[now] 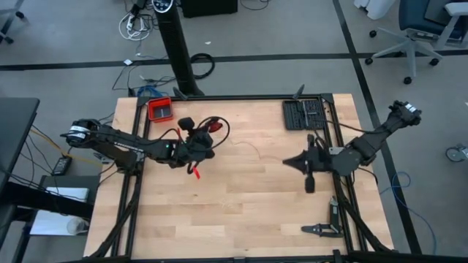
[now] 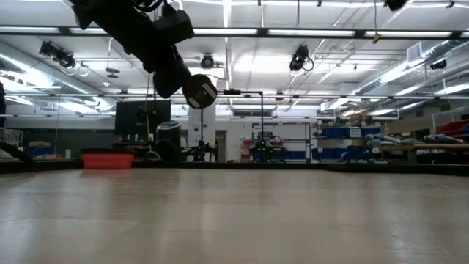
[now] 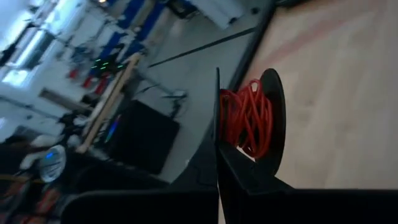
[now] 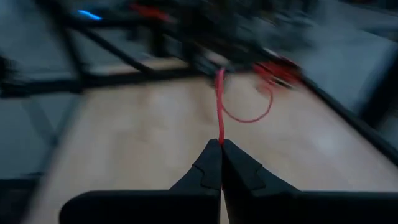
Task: Coil cords
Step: Uncoil the red wire from the spool
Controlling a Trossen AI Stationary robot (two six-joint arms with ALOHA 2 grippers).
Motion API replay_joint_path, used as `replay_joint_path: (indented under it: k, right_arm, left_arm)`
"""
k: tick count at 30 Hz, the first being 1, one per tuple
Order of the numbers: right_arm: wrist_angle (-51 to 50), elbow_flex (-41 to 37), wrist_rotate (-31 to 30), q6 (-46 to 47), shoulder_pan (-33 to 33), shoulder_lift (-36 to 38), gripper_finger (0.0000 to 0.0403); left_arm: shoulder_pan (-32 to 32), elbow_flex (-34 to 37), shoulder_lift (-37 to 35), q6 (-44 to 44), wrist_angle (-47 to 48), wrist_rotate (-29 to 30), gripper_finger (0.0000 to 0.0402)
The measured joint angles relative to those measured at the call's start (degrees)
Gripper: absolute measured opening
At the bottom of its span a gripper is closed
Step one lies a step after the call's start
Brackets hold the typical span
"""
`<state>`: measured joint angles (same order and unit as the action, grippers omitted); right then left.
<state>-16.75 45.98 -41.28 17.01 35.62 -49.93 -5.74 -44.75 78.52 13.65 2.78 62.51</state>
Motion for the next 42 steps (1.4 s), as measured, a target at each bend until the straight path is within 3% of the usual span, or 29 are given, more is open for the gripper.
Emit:
replay_joint_path:
  k: [5, 9, 19, 23, 27, 31, 37, 42]
  right_arm:
    - [9.2, 0.0, 10.1, -6.4, 2.7, -0.4, 0.0]
    - [10.8, 0.0, 15.2, -6.6, 3.2, -1.9, 0.0]
    - [10.7, 0.0, 30.4, -2.8, -1.7, -10.7, 0.0]
    - [8.3, 0.0, 33.1, 1.1, -5.0, -14.9, 0.0]
    - [-0.3, 0.0, 32.7, 8.3, -8.2, -17.7, 0.0]
    - [-14.1, 0.0, 28.3, 17.5, -10.7, -19.1, 0.0]
    - [-38.8, 0.0, 20.5, 34.7, -12.7, -18.2, 0.0]
    - [-58.7, 0.0, 11.6, 54.1, -12.3, -15.9, 0.0]
  left_arm:
    - [0.0, 0.0, 0.0, -2.0, -0.8, 2.7, 0.0]
    - [0.0, 0.0, 0.0, -3.6, -6.6, 2.3, 0.0]
    - [-1.5, 0.0, 0.0, -3.5, -26.5, -6.4, 0.0]
    - [-1.7, 0.0, 0.0, -3.5, -34.1, -14.4, 0.0]
    - [-1.9, 0.0, 0.0, -3.5, -38.6, -26.7, 0.0]
    - [-1.8, 0.0, 0.0, -1.8, -37.4, -35.3, 0.0]
    - [-1.7, -0.1, 0.0, 4.3, -26.4, -32.9, 0.0]
    - [-1.9, -2.3, 0.0, 10.5, -11.5, -32.6, 0.0]
